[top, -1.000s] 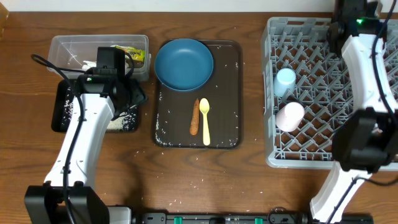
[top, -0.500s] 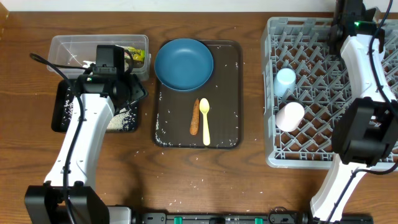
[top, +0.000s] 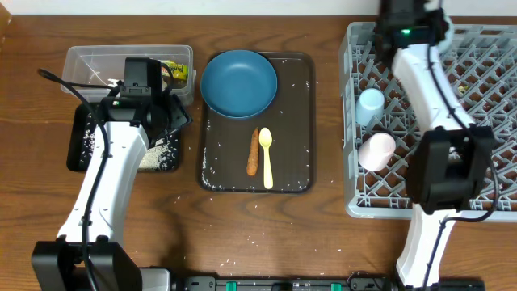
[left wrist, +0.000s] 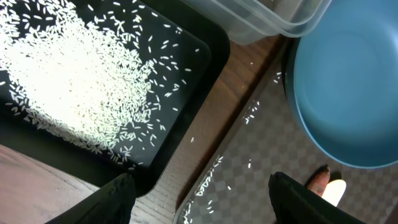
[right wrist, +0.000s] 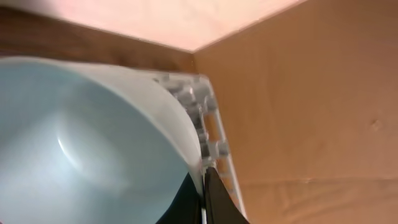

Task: Sort waste into correct bins and load items into the dishwasher rack
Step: 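Lower light-blue bowl into rack upper area with right gripper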

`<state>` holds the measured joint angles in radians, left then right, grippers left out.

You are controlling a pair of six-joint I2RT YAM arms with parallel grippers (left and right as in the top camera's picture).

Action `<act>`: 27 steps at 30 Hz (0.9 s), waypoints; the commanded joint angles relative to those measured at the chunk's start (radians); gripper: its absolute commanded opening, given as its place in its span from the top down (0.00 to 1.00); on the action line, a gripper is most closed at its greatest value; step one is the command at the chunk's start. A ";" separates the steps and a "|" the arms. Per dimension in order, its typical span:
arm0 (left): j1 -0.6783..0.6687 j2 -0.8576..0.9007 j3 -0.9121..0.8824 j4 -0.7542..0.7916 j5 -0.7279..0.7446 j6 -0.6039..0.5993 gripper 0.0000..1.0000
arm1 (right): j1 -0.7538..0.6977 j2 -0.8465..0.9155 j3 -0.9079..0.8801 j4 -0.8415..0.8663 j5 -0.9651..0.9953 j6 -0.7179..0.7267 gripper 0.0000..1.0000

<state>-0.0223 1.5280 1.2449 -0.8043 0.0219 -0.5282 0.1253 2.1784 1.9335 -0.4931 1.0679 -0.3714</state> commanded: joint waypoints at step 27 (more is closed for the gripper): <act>0.004 -0.013 -0.005 -0.005 -0.016 0.063 0.29 | 0.036 0.089 -0.002 -0.050 0.068 -0.093 0.99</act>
<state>-0.0223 1.5280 1.2449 -0.8066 0.0219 -0.4900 0.1699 2.2417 1.9335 -0.5323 1.1137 -0.4587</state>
